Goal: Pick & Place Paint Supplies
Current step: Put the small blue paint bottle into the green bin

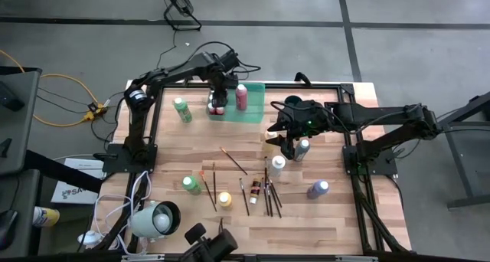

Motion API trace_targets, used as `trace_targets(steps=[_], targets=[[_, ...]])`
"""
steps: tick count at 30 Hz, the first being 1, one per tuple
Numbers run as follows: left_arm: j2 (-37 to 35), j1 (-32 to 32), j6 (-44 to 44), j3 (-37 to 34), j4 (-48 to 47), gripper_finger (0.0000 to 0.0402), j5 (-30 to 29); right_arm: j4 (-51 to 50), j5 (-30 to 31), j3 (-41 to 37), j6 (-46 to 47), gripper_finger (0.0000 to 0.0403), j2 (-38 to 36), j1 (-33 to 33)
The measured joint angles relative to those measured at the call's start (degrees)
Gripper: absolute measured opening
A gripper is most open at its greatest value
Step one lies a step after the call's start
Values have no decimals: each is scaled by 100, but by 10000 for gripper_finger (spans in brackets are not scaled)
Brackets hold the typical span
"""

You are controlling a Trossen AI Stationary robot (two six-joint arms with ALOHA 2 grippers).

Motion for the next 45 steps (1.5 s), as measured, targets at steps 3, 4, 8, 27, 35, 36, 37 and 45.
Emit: trace_targets(steps=[3,4,8,27,35,36,37,45], targets=[[59,0,-33,2,-20,114,-83,2,1,0,-25,206,2,0],[72,0,-40,2,-8,114,-118,0,1,0,-20,206,2,0],[68,0,-46,4,44,114,-442,0,1,0,-8,206,2,0],[186,0,-39,0,111,132,-479,11,16,0,-23,206,4,0],[186,0,-39,0,126,132,-492,9,15,0,-22,206,4,0],[186,0,-39,0,128,134,-504,11,15,0,-18,206,4,0],[186,0,-40,0,132,137,-516,10,14,0,-18,206,4,0],[182,-2,-36,2,121,210,-671,10,-1,0,9,206,4,0]])
